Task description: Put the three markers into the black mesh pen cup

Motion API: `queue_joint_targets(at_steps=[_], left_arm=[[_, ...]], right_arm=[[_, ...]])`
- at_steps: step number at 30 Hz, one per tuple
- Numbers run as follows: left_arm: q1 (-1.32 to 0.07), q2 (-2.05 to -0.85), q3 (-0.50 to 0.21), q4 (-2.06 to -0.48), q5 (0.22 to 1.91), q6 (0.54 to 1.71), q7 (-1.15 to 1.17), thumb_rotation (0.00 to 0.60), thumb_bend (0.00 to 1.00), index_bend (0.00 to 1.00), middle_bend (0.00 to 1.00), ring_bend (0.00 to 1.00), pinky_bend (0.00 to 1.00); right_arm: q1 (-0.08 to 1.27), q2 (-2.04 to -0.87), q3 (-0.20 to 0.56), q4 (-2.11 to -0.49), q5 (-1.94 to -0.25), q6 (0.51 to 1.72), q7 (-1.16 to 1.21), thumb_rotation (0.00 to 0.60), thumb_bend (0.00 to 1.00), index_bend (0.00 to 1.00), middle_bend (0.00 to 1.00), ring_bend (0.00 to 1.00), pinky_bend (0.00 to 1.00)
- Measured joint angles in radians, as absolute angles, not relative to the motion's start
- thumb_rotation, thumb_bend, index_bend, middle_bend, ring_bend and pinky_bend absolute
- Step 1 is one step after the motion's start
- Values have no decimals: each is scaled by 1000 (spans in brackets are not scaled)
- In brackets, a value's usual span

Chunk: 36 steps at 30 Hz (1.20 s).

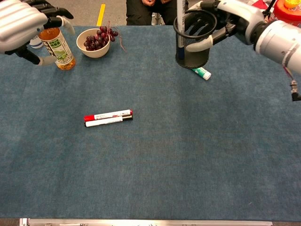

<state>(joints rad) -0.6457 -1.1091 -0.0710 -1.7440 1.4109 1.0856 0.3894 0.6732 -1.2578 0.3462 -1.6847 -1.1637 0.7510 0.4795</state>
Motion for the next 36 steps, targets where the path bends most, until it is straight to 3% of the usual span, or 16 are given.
queue_joint_targets(at_steps=[12, 26, 36], left_arm=[[-631, -1205, 14, -1650, 1493, 1017, 323, 600, 161, 262, 133, 152, 114], [-625, -1376, 39, -1510, 1549, 1009, 295, 600, 149, 147, 126, 146, 114], [-633, -1465, 35, -1450, 1529, 973, 301, 600, 149, 67, 1, 13, 115]], right_arm=[[590, -1158, 321, -1692, -1291, 821, 641, 600, 312, 470, 430, 342, 428], [565, -1158, 262, -1664, -1348, 855, 712, 600, 313, 472, 430, 342, 428], [560, -1152, 245, -1662, -1355, 873, 733, 600, 312, 472, 430, 342, 428]])
